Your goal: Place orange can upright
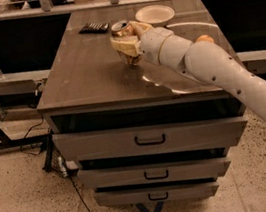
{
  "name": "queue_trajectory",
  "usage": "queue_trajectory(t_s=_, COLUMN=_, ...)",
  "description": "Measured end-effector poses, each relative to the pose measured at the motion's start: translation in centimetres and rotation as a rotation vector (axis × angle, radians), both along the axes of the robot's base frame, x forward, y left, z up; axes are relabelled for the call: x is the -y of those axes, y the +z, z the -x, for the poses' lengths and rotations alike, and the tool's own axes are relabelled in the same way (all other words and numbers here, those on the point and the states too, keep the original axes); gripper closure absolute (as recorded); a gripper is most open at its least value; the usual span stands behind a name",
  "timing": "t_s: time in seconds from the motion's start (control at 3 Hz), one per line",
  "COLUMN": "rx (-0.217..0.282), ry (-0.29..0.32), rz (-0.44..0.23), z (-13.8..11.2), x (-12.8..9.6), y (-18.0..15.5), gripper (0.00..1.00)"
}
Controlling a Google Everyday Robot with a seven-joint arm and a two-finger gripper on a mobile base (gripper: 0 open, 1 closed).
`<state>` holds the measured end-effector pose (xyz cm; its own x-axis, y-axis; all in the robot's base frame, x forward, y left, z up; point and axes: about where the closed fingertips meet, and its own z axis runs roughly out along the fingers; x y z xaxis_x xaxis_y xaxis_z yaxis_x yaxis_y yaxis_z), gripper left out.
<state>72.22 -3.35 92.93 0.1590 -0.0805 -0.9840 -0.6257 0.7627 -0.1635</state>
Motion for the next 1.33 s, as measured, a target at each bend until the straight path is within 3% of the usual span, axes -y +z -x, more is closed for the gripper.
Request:
queue_trajectory(t_s=0.33, rx=0.021, ry=0.014, rz=0.032, z=0.6, x=-0.2, y=-1.0, gripper=0.82)
queue_trajectory(t_s=1.33, rx=-0.001, ry=-0.012, rz=0.049, z=1.5, x=1.0, y=-3.5, gripper=0.12)
